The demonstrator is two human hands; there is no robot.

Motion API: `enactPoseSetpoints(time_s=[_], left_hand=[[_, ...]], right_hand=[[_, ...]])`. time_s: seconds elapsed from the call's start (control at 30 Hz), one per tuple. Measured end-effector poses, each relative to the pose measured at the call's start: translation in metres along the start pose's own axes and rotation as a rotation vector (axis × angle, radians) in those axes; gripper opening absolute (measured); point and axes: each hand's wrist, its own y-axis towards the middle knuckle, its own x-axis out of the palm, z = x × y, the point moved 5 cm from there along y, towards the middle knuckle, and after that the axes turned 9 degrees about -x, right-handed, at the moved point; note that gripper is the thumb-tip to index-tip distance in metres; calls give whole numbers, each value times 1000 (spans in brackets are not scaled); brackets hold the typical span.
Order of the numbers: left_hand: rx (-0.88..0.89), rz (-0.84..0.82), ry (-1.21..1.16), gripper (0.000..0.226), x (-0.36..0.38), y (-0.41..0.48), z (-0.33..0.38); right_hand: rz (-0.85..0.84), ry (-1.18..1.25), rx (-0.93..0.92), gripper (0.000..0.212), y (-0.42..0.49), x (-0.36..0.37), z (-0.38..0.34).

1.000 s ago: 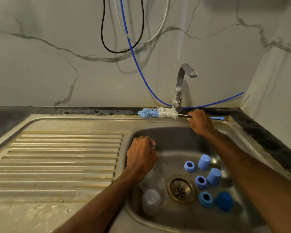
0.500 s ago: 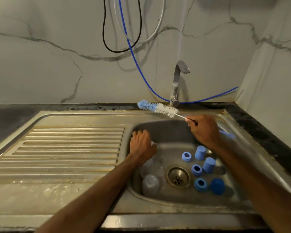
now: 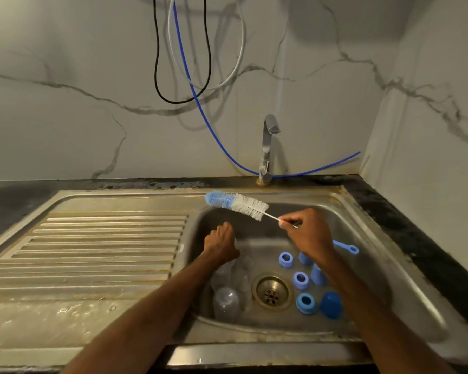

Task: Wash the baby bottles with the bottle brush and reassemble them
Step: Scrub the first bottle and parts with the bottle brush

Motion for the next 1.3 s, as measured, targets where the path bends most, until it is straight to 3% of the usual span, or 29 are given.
enactPoseSetpoints(time_s=[0.23, 0.4, 0.5, 0.67, 0.97, 1.1, 1.3], left_hand=[[20, 43, -240, 91, -7, 10, -3], [-41, 107, -631, 51, -39, 18, -19], [-99, 51, -955, 52, -52, 20, -28], [-169, -50, -1280, 49, -55, 21, -36], [-194, -325, -1868, 57, -55, 22, -38], [-138, -452, -2020, 65, -46, 21, -35], [-189, -433, -2188, 70, -50, 31, -42]], right_hand=[[-42, 52, 43, 11, 2, 3, 6], [-49, 350, 135, 13, 0, -1, -5], [25, 240, 60, 21, -1, -8, -8], [58, 160, 32, 29, 1, -1, -7], [73, 343, 39, 29, 0, -8, -10], [21, 276, -30, 33, 1, 5, -17], [-46, 269, -32, 29, 3, 14, -8]])
